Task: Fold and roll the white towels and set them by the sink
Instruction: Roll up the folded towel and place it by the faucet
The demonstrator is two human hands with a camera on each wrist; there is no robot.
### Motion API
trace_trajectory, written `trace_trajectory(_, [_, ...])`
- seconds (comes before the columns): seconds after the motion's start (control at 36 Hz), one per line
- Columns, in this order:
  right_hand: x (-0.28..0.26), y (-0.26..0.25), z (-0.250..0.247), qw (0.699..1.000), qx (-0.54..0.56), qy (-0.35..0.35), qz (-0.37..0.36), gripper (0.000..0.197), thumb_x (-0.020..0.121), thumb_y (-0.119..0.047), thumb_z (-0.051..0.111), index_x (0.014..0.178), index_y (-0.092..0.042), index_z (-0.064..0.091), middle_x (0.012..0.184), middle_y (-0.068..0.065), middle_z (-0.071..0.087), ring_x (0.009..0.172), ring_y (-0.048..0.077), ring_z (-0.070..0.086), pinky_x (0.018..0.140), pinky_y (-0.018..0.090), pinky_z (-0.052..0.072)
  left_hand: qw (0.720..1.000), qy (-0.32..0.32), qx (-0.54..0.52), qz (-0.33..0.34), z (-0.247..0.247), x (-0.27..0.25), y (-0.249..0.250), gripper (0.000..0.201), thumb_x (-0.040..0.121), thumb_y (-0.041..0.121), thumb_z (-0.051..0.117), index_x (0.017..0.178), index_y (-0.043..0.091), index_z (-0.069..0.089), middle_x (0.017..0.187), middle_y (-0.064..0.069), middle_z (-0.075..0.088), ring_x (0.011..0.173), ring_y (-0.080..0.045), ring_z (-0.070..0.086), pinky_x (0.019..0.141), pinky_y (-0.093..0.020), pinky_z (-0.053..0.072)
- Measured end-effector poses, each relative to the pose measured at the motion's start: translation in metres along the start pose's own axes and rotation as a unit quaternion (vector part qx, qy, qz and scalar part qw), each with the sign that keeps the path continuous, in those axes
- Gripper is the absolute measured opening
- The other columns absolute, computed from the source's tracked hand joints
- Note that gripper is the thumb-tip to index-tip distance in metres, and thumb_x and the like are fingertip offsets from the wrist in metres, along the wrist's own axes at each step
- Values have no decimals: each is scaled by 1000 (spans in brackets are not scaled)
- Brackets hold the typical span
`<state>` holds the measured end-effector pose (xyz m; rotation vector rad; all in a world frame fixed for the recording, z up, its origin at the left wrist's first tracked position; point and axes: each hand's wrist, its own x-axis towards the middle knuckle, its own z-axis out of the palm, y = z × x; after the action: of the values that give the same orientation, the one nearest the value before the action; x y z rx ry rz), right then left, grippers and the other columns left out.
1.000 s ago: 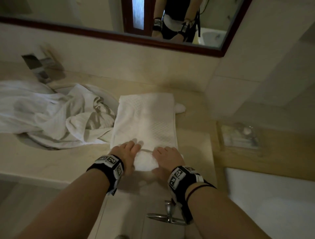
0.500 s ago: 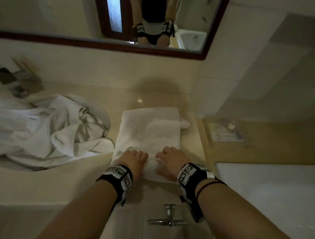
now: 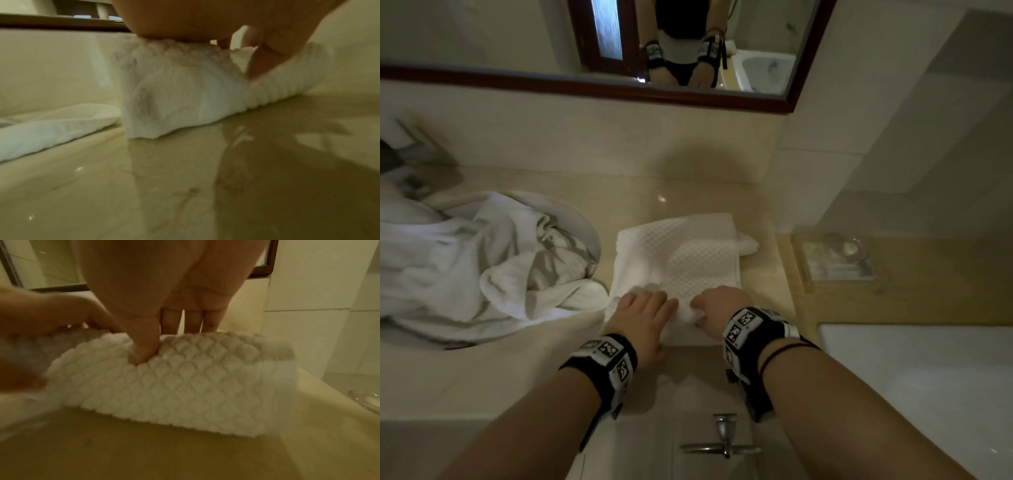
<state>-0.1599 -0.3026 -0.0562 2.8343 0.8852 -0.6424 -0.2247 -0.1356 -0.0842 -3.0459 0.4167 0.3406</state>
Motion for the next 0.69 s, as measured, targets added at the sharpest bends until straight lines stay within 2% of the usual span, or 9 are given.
trace_trajectory(0.06, [7, 2, -6, 999, -14, -31, 3, 34, 94, -35, 47, 123, -23, 59, 122, 3, 60, 110, 25, 57, 93, 35, 46, 1000, -17, 25, -2, -5, -1, 7, 110, 33, 58, 78, 129, 14, 48, 120, -7, 52, 100, -27, 52, 88, -38, 29])
trace_trajectory(0.08, [10, 3, -7, 999, -24, -38, 3, 35, 94, -37, 47, 126, -25, 58, 124, 3, 58, 112, 24, 56, 95, 36, 45, 999, -36, 32, -10, -7, -1, 10, 104, 54, 54, 76, 141, 13, 38, 133, -11, 46, 114, -29, 49, 97, -41, 26])
trace_trajectory(0.17, [10, 4, -6, 997, -64, -29, -8, 39, 97, -37, 40, 133, -25, 50, 129, 5, 53, 118, 25, 47, 97, 36, 38, 995, -75, 42, -39, -7, 6, 15, 74, 95, 34, 41, 151, 19, -5, 156, -7, 8, 140, -28, 17, 114, -43, 10])
trace_trajectory(0.28, [-3, 6, 15, 998, 4, 57, 22, 55, 98, -37, 36, 149, -24, 19, 147, 6, 26, 131, 28, 27, 105, 39, 23, 996, -68, 29, -45, -12, 22, 10, 86, 89, 41, 50, 151, 18, -5, 155, -7, 11, 141, -29, 14, 115, -40, 12])
trace_trajectory(0.33, [-11, 9, 30, 992, 45, 114, 19, 67, 94, -48, 42, 150, -27, 12, 145, 7, 29, 130, 29, 32, 108, 39, 23, 996, -79, 27, -40, -17, 27, 4, 86, 89, 47, 48, 151, 16, -3, 157, -8, 7, 144, -28, 9, 117, -39, 10])
trace_trajectory(0.42, [-19, 16, 37, 989, 50, 136, -25, 87, 69, -53, 71, 134, -32, 18, 133, 7, 46, 118, 30, 47, 105, 39, 34, 998, -67, -1, -19, -21, 35, -6, 83, 86, 52, 49, 151, 17, 10, 156, -7, 14, 143, -26, 15, 117, -38, 15])
trace_trajectory(0.5, [-16, 22, 34, 986, 73, 147, -40, 78, 53, -39, 82, 119, -22, 45, 107, 5, 61, 90, 27, 62, 79, 34, 54, 997, -75, -18, -9, -22, 39, -12, 76, 85, 52, 48, 148, 21, 20, 153, -4, 24, 139, -22, 25, 114, -36, 24])
trace_trajectory(0.58, [-13, 16, 13, 995, 57, 56, -52, 52, 82, -29, 63, 129, -16, 47, 123, 8, 51, 107, 31, 51, 89, 40, 45, 995, -86, -44, -25, -25, 35, -14, 76, 83, 51, 49, 147, 23, 18, 149, -2, 31, 135, -21, 33, 109, -34, 31])
trace_trajectory(0.69, [-7, 13, -2, 997, 56, -18, -43, 45, 88, -29, 58, 129, -18, 44, 123, 10, 52, 110, 31, 52, 90, 39, 45, 999, -12, -37, 16, -25, 19, -16, 65, 70, 48, 57, 126, 20, 39, 126, -5, 49, 111, -26, 50, 93, -34, 43])
